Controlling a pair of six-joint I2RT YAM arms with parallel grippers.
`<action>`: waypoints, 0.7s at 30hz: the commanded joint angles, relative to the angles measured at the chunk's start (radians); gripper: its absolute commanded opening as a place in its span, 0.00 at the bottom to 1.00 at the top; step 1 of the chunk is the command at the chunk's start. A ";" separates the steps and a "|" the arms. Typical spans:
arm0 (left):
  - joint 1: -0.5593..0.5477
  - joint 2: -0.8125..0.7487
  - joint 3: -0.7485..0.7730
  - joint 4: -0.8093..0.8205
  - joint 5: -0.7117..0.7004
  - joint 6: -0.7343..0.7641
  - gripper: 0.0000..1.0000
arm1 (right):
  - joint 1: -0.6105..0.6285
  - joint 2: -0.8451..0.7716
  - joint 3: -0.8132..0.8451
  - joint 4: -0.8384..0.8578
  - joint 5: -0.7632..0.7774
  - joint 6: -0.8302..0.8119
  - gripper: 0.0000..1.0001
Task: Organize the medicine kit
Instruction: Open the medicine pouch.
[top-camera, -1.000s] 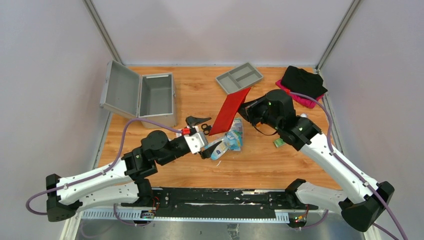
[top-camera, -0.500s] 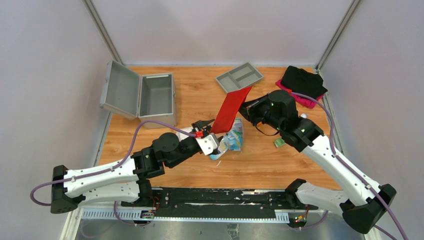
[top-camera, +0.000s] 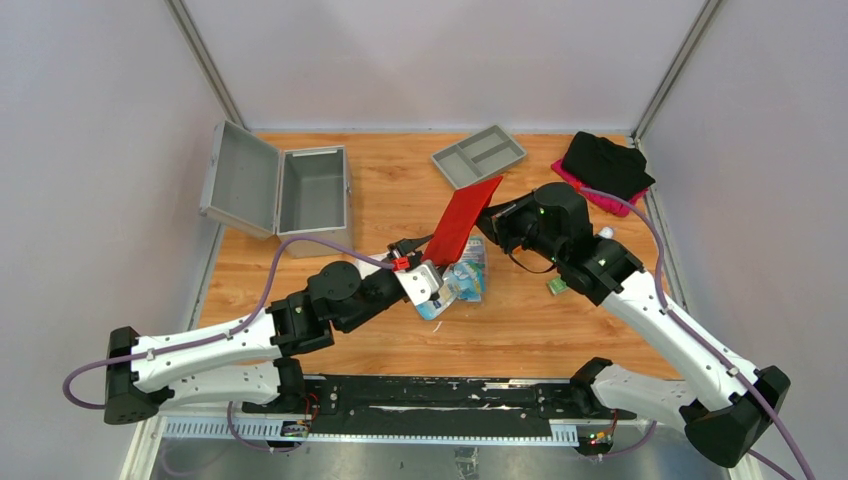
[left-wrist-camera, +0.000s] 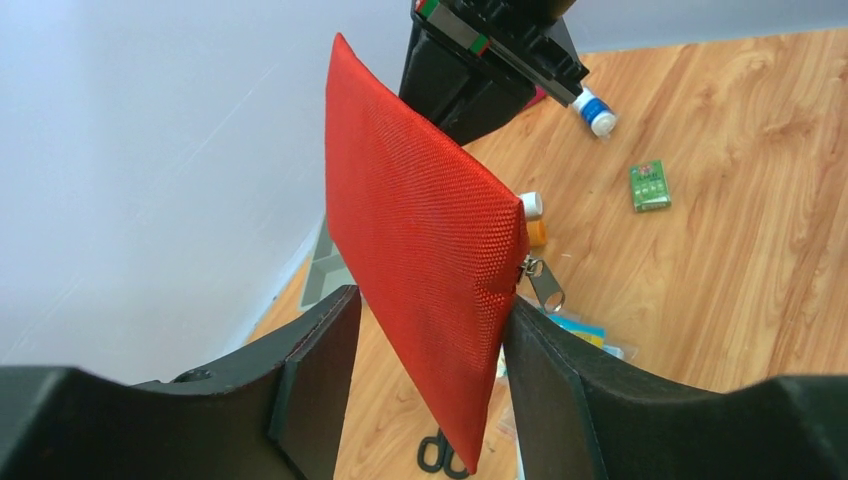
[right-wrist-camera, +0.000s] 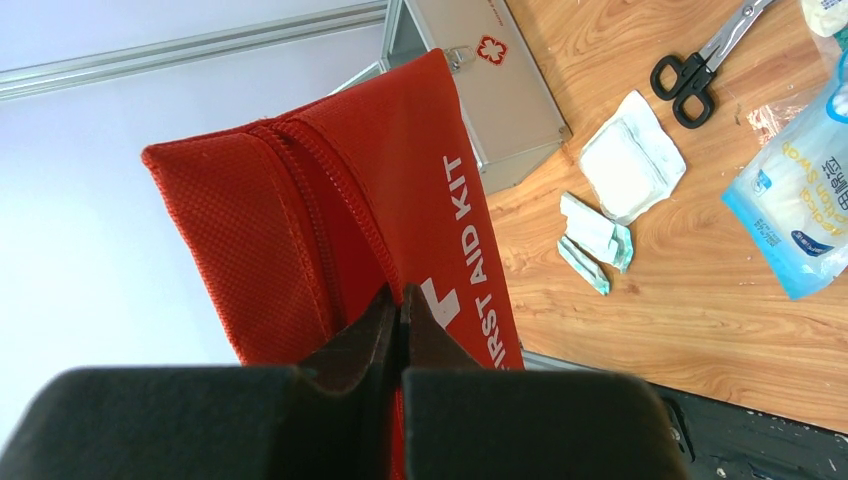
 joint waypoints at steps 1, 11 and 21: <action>-0.010 0.001 0.035 0.036 0.018 -0.009 0.58 | -0.007 -0.015 -0.013 0.012 0.012 0.010 0.00; -0.010 0.010 0.037 0.035 0.032 -0.022 0.40 | -0.008 -0.028 -0.023 0.012 0.023 0.017 0.00; -0.010 -0.007 0.037 0.034 0.024 -0.031 0.21 | -0.009 -0.041 -0.041 0.011 0.042 0.020 0.00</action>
